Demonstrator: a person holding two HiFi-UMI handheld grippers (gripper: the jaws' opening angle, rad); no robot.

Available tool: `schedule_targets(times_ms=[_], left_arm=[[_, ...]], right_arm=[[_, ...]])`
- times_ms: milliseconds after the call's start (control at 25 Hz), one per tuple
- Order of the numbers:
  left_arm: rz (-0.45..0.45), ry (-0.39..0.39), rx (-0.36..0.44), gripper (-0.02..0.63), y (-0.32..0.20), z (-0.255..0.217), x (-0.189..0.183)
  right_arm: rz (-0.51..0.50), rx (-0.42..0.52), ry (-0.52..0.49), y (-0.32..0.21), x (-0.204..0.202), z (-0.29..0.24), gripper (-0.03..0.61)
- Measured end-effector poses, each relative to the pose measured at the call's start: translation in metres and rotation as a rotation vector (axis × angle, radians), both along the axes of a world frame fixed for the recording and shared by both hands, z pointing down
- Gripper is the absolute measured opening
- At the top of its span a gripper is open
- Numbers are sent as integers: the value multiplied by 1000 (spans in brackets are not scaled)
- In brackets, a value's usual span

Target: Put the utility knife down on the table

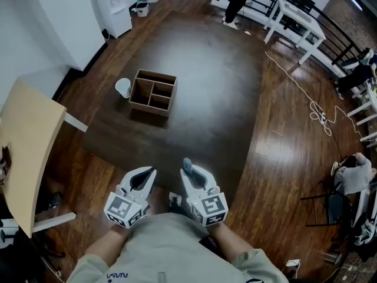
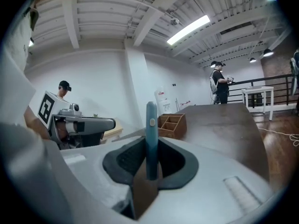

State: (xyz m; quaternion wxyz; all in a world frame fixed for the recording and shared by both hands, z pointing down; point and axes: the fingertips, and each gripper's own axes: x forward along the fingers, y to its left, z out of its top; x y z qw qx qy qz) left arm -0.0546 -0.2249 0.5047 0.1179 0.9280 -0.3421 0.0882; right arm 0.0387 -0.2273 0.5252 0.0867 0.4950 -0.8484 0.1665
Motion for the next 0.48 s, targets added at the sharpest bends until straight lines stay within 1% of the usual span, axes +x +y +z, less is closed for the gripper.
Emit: schedule_targets(times_ms=[200,320,480], left_arm=[[48,-56,-37,-4,-40,27,37],[68,-80,-77,-3,-55,45,54],[120,-134,-120,-3,-63,69,71]], right_arm=[[40,-87,24,-42,34,41,75],[64,-121,67,-60,52,65,75],[74,-155,141,-77,69,98,75]])
